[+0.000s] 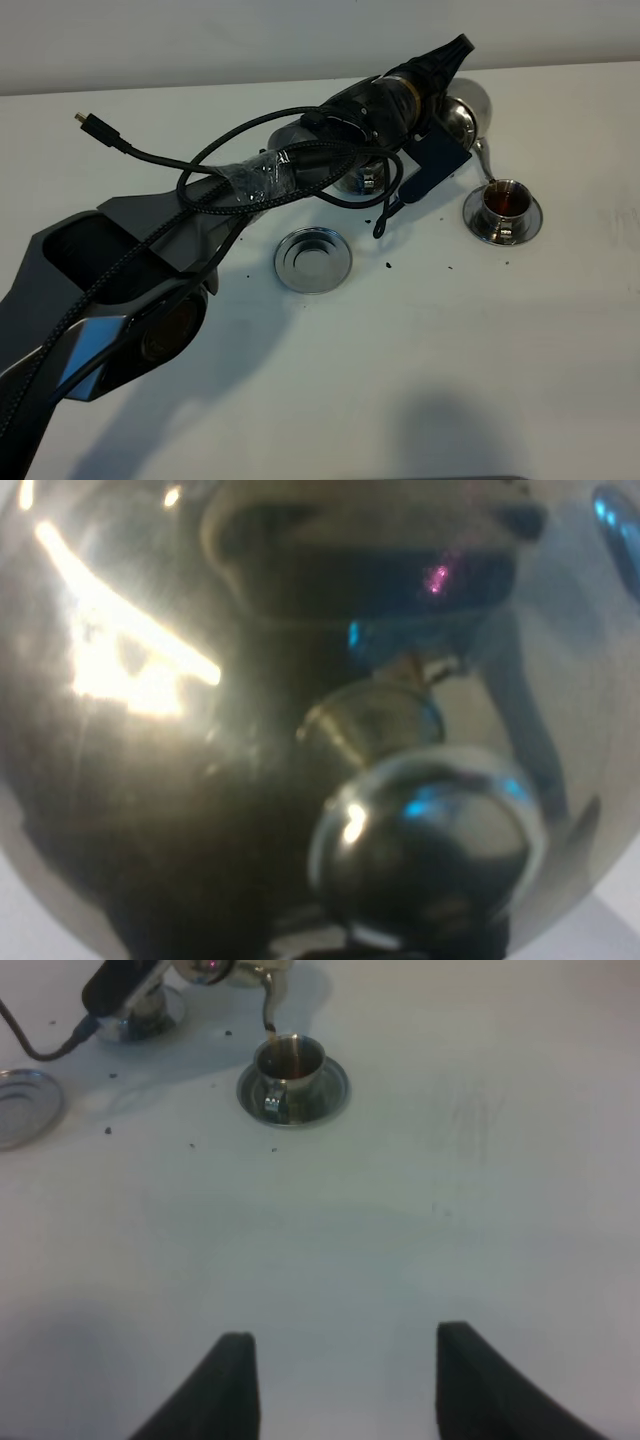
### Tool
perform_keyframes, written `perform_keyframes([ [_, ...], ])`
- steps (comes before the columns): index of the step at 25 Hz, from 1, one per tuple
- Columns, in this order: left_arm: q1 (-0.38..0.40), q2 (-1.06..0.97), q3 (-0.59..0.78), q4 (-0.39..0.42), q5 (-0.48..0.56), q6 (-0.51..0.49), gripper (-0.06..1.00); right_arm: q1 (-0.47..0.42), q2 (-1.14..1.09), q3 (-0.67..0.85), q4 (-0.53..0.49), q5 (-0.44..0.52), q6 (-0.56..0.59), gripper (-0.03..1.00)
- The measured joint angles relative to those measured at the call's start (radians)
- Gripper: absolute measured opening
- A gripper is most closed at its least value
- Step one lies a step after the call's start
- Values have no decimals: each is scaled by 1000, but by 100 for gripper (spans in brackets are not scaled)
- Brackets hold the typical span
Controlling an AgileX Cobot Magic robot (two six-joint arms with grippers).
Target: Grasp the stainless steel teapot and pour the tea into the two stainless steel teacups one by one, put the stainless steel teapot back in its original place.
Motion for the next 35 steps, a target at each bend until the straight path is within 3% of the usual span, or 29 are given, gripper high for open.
perform_keyframes([
  [9,6,0,0,-65,5,-68,22,0,0,0,0,0,0,40],
  [14,6,0,0,-183,31,-73,22,0,0,0,0,0,0,40],
  [18,6,-7,0,-319,72,-162,22,0,0,0,0,0,0,40],
  [21,6,-41,0,-414,159,-268,22,0,0,0,0,0,0,40],
  [27,6,-120,-2,-503,469,-479,22,0,0,0,0,0,0,40],
  [30,6,-136,-2,-564,586,-539,22,0,0,0,0,0,0,40],
  [35,6,-142,-2,-741,747,-610,22,0,0,0,0,0,0,40],
])
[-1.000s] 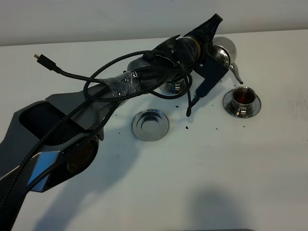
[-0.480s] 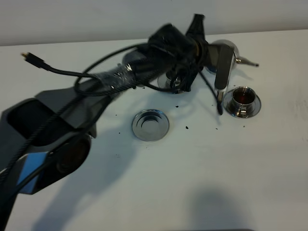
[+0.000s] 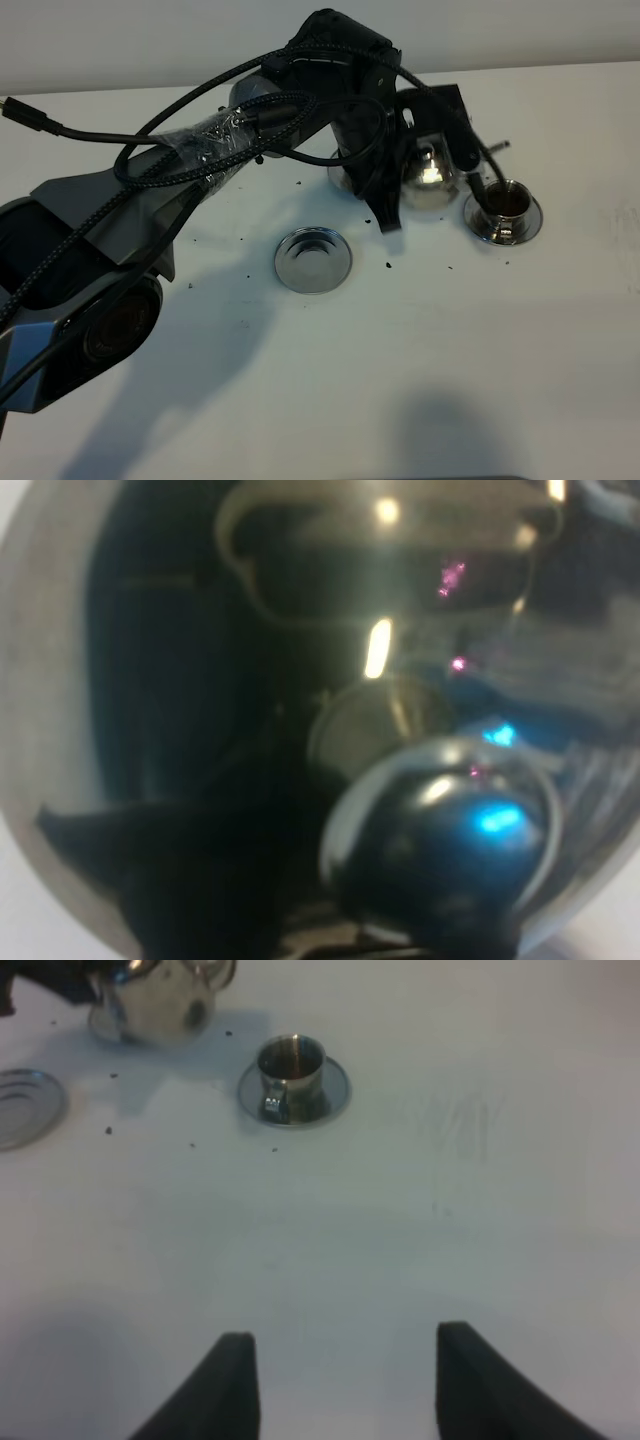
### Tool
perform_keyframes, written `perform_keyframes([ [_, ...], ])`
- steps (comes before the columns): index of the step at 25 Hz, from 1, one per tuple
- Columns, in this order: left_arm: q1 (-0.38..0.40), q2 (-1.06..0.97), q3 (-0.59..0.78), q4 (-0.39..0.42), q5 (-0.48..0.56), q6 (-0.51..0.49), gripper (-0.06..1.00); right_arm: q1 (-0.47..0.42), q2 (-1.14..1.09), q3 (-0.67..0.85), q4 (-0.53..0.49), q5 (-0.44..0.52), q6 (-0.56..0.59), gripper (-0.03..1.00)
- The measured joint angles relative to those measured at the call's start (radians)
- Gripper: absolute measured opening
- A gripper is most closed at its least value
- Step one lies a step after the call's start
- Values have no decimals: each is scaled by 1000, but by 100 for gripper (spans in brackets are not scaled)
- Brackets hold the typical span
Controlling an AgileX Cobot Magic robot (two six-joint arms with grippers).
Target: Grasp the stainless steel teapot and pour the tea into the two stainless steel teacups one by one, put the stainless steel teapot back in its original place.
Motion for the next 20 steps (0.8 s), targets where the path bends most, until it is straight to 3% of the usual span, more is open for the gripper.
perform_keyframes([
  [3,0,0,0,-67,61,-62,22,0,0,0,0,0,0,40],
  [7,0,0,0,-96,125,-137,22,0,0,0,0,0,0,40],
  [20,0,34,0,-117,49,-148,22,0,0,0,0,0,1,40],
])
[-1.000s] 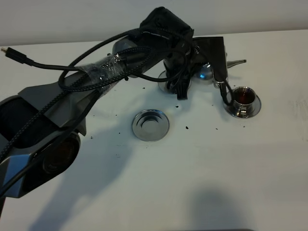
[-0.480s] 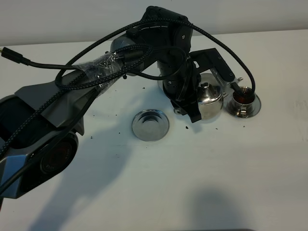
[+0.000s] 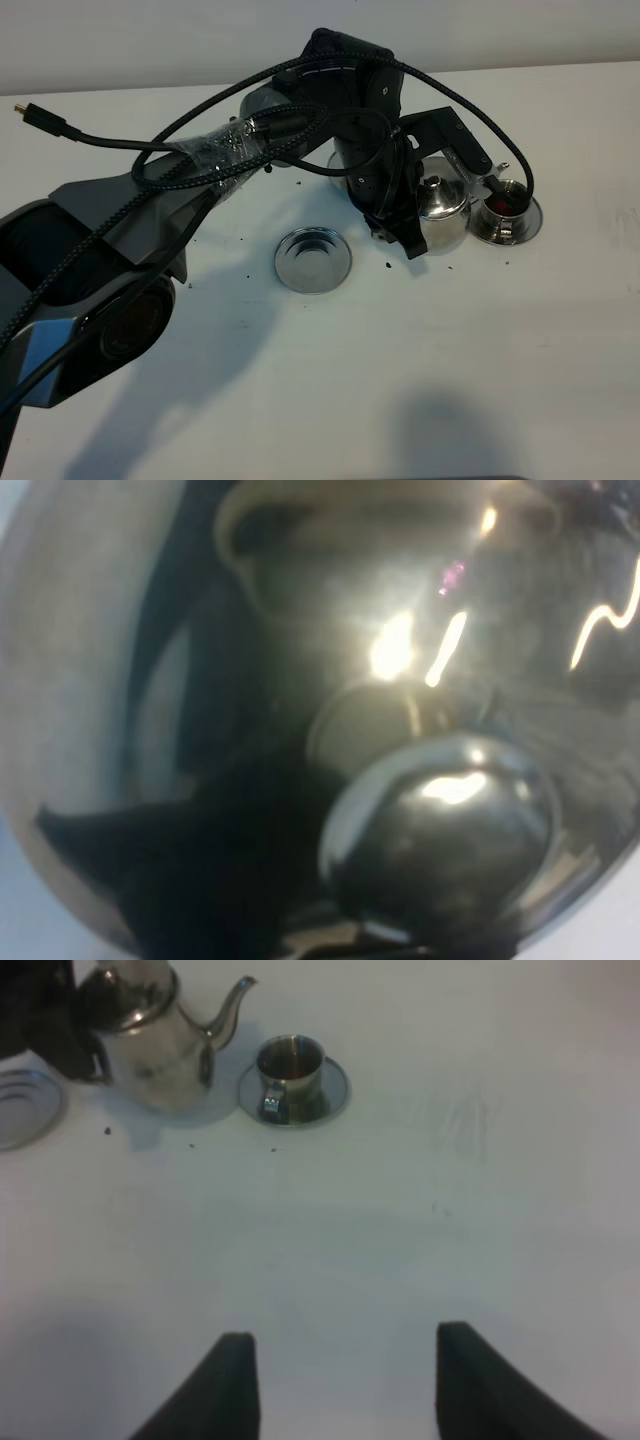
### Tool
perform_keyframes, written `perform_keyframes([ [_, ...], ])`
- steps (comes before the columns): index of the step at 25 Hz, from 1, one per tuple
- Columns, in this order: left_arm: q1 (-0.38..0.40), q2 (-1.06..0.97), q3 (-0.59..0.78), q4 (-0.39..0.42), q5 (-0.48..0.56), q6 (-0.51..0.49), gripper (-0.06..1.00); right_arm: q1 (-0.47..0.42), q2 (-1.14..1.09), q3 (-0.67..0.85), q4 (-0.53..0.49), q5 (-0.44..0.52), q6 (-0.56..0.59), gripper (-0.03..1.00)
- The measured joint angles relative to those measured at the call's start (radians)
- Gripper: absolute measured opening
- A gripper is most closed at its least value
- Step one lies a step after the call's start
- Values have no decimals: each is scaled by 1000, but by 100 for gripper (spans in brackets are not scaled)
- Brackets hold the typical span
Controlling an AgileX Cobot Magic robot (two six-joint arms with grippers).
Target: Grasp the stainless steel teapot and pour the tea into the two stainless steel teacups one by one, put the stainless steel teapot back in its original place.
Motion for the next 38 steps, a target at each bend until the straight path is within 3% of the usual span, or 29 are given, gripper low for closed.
perform_keyframes([
  [7,22,-102,0,63,7,5,22,0,0,0,0,0,1,40],
  [18,232,-139,-3,86,110,61,22,0,0,0,0,0,0,40],
  [28,349,-144,26,85,113,80,22,0,0,0,0,0,2,40],
  [33,401,-189,169,86,47,105,22,0,0,0,0,0,2,40],
  [38,427,-205,249,95,-107,244,22,0,0,0,0,0,2,40],
])
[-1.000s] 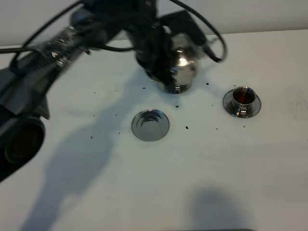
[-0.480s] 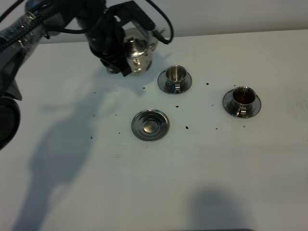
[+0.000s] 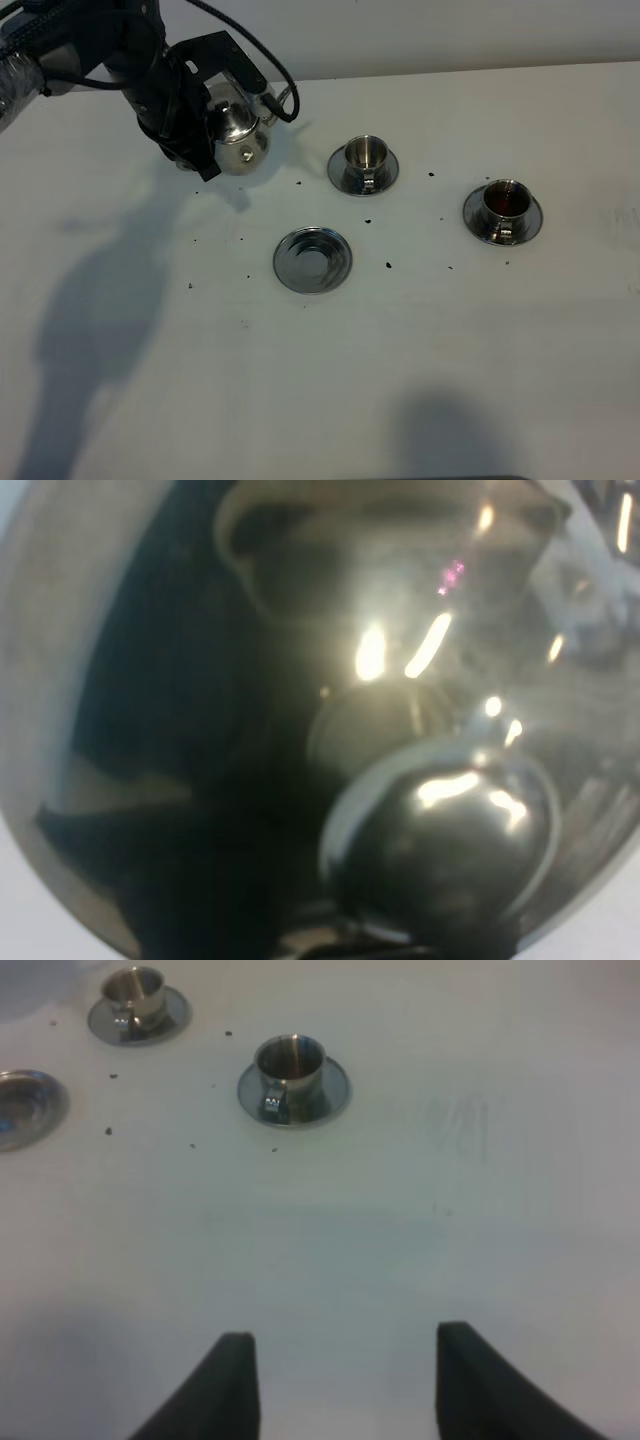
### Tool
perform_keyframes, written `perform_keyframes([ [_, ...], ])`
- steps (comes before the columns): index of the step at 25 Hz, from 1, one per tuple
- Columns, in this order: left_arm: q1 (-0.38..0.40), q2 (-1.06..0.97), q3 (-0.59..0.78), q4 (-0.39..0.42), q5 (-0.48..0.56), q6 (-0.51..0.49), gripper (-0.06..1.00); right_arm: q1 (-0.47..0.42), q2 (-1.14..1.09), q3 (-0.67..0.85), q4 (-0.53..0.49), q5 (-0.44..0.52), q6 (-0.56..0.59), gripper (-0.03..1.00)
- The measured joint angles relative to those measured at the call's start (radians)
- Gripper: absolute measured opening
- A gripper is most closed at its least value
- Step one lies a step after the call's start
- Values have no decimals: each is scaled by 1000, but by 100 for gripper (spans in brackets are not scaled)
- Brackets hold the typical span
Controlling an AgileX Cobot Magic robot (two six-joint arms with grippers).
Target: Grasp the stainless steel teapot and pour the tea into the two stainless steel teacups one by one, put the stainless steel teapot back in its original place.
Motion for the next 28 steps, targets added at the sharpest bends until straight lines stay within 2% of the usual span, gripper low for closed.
perform_keyframes([
  [4,0,1,48,14,-166,137,22,0,0,0,0,0,-2,40],
  [7,-15,15,67,29,-227,201,22,0,0,0,0,0,-2,40],
  [9,-40,32,71,80,-255,216,22,0,0,0,0,0,-2,40],
  [12,-85,62,71,198,-289,205,22,0,0,0,0,0,-1,40],
  [16,-132,84,72,340,-297,117,22,0,0,0,0,-1,0,40],
  [19,-145,85,73,395,-311,67,22,0,0,0,0,-1,0,40],
  [25,-167,85,73,464,-310,45,22,0,0,0,0,-1,0,40],
  [28,-190,85,73,532,-311,11,22,0,0,0,0,-1,0,40],
])
